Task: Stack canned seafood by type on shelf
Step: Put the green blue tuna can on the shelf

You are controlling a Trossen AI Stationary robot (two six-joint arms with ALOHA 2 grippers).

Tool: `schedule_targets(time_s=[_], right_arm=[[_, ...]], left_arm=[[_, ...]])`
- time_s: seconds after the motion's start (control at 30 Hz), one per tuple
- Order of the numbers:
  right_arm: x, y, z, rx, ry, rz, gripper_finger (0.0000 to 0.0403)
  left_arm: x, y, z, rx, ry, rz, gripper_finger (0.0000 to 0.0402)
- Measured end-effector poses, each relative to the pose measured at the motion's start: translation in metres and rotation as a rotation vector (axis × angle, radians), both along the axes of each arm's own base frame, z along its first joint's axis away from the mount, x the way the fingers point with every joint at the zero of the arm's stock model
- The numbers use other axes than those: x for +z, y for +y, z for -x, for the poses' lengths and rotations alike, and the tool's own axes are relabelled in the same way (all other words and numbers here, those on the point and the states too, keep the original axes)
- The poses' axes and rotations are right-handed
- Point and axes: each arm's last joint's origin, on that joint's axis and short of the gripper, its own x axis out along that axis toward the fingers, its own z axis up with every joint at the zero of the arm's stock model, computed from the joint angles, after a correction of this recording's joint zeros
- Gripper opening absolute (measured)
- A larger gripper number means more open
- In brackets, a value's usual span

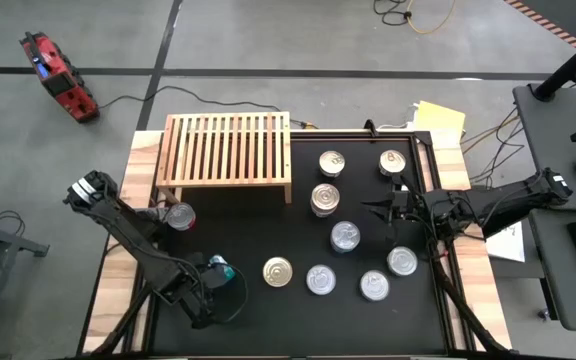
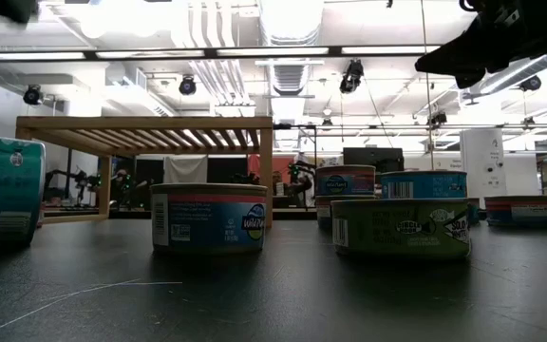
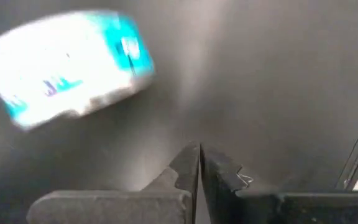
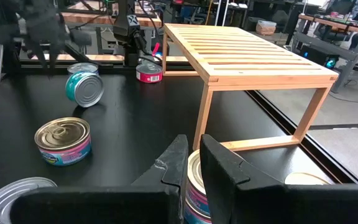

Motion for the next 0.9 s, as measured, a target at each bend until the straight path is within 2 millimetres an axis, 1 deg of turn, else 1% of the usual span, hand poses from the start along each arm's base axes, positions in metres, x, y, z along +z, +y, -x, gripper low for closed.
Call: schedule_targets(time_s=[0.07,0.17,0.2,0.27,0.4,0.5,0.7,0.8,0.9], right_arm=[[0.0,0.0,0.0,0.0,0.0,0.0,0.0034],[0.0,0.0,0.0,0.0,0.0,0.0,0.0034],[0.0,0.0,0.0,0.0,0.0,0.0,0.0034],[0.0,0.0,0.0,0.0,0.0,0.0,0.0034],[0.0,0.0,0.0,0.0,0.0,0.0,0.0034],[0.0,0.0,0.0,0.0,0.0,0.0,0.0034],[0.0,0.0,0.0,-0.001,0.0,-0.003,0.0034],[-0.001,0.0,0.0,-0.001,0.0,-0.003,0.0034],[-0.001,0.0,0.0,-0.001,0.0,-0.004,0.0034]], left_arm=[[0.012,0.0,-0.004,-0.078,-0.057,-0.085,0.0001],[0.028,0.0,-0.009,-0.267,-0.127,-0.219,0.0001],[0.034,-0.002,-0.012,-0.289,-0.16,-0.241,0.0001],[0.045,-0.003,-0.015,-0.278,-0.187,-0.267,0.0001],[0.059,0.002,-0.013,-0.34,-0.101,-0.291,0.0001],[0.061,0.012,-0.01,-0.427,0.013,-0.277,0.0001],[0.064,0.034,-0.022,-0.562,0.076,-0.176,0.0001],[0.062,0.045,-0.028,-0.577,0.092,-0.17,0.0001],[0.061,0.055,-0.034,-0.534,0.096,-0.2,0.0003]])
